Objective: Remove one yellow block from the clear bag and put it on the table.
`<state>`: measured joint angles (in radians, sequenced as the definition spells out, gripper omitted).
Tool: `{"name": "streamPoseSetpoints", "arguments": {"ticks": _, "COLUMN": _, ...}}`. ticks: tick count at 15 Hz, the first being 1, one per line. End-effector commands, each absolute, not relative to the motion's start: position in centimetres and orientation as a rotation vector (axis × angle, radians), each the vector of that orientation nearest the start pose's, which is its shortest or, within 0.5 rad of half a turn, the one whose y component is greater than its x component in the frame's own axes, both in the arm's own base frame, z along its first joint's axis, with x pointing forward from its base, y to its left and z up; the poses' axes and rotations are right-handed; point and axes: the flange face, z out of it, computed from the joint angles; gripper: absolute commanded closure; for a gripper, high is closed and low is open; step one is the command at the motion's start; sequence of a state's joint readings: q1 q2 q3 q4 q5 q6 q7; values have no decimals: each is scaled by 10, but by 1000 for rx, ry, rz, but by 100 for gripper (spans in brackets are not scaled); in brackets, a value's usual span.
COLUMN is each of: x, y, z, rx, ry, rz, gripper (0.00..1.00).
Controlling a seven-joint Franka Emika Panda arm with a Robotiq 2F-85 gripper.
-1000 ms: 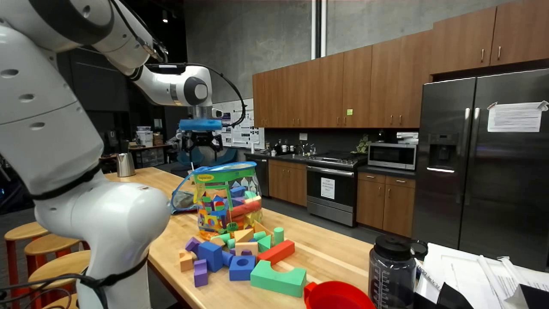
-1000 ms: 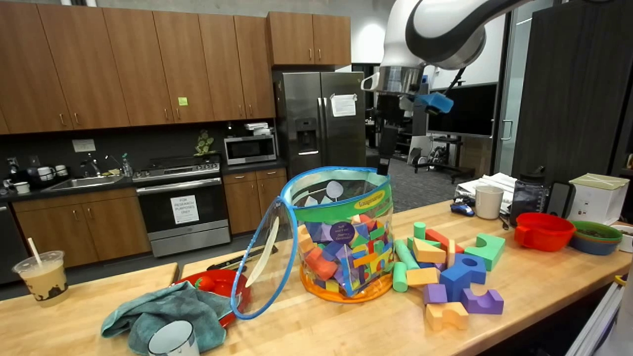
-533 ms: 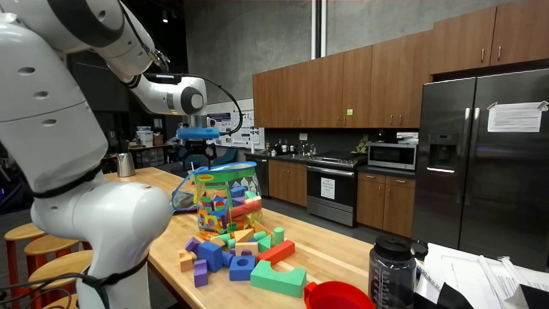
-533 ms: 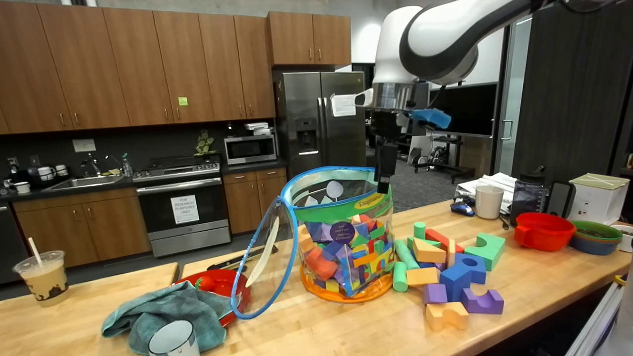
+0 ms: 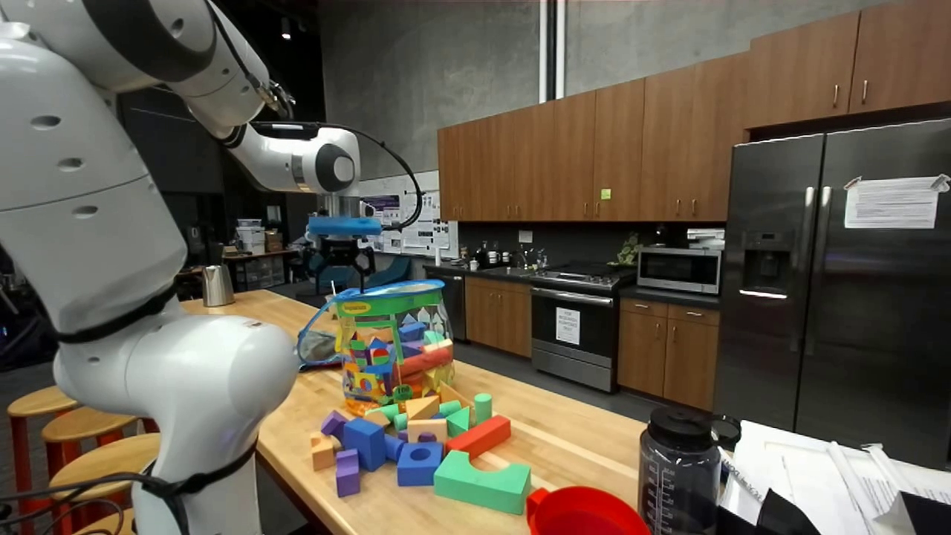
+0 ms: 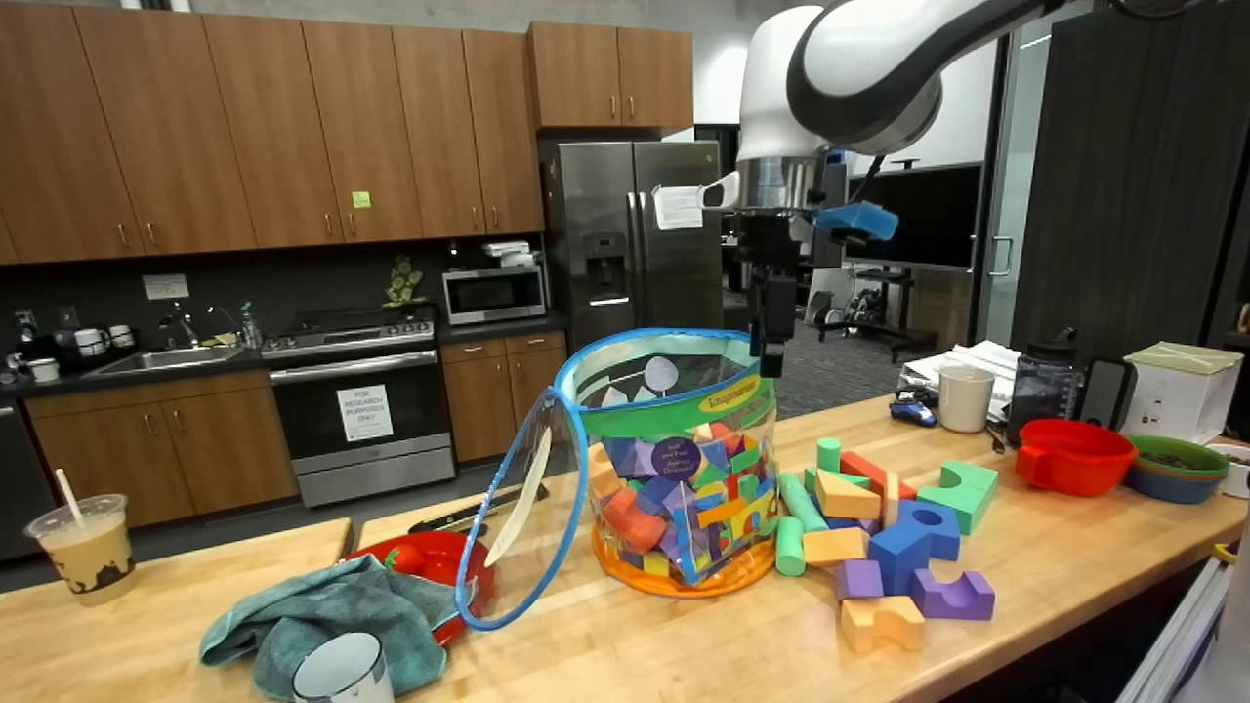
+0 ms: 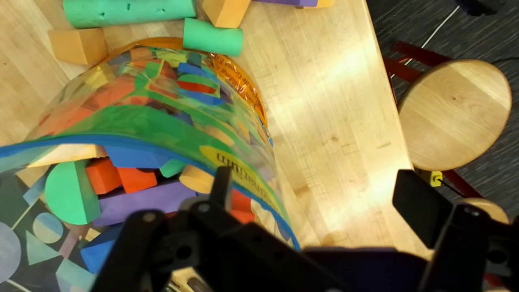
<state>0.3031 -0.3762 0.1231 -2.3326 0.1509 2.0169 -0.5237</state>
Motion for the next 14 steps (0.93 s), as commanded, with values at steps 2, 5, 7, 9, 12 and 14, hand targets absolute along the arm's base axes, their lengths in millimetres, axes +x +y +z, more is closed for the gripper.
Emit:
{"name": "streamPoseSetpoints", "arguments": {"ticks": 2, "x": 436, "y": 199, "z": 513, "rx": -2728, "ry": -1437, "rz": -93, "gripper": 0}}
{"name": "streamPoseSetpoints", "arguments": {"ticks": 5, "x": 461, "y": 213, "z": 517, "rx": -2687, "ry": -1537, "rz": -110, "gripper": 0}}
{"name": "streamPoseSetpoints", "arguments": {"ticks": 7, "x": 476, "y": 224, "z": 508, "rx": -2653, "ry": -1601, "rz": -95, "gripper": 0}}
{"name": "streamPoseSetpoints", "arguments": {"ticks": 9, "x": 489, "y": 233, "z": 498, "rx": -2615, "ry": -1658, "rz": -74, "gripper": 0}}
{"name": "streamPoseSetpoints", "arguments": {"ticks": 12, "x": 505, "y": 243, "z": 480, "rx": -2568, "ry": -1732, "rz": -37, "gripper": 0}}
{"name": "streamPoseSetpoints", "arguments": {"ticks": 14, "x": 515, "y": 247, "z": 469, "rx": -2542, "ry": -1772, "rz": -21, "gripper": 0}}
